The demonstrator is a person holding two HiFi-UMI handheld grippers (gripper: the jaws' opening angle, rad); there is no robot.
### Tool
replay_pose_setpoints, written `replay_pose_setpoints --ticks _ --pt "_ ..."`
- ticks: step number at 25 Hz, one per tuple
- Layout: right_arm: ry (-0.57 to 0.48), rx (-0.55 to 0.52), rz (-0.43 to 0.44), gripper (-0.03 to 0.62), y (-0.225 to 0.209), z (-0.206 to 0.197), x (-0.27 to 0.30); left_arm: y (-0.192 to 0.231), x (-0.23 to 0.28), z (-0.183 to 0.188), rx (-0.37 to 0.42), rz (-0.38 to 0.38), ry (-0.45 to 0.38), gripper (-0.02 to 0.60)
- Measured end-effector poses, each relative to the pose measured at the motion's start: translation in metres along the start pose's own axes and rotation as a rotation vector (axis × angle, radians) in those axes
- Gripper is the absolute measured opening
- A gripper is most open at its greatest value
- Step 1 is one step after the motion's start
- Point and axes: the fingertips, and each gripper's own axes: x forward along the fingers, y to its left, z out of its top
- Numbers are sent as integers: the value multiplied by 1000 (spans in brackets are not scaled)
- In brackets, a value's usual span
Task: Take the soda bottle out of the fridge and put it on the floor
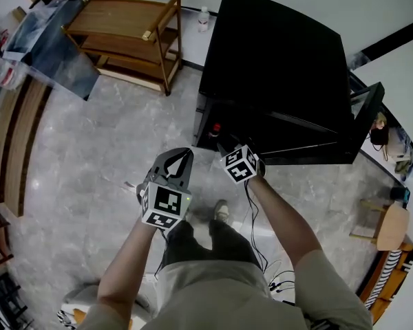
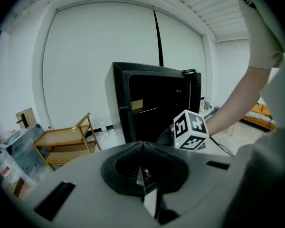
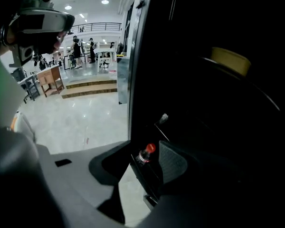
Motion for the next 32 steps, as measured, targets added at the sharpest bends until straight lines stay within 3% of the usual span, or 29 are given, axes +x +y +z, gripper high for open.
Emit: replay_pose_setpoints --ticks 8,23,27,32 --pt "66 -4 15 147 -10 -17 64 2 39 -28 -15 -28 23 8" --pt "163 -203 64 155 -12 -44 157 14 84 -84 -67 -59 42 8" --pt "165 -187 56 155 -12 -45 162 15 83 -93 -65 -59 54 7" --pt "159 -65 100 131 -10 -46 162 15 77 -98 -78 -56 56 6"
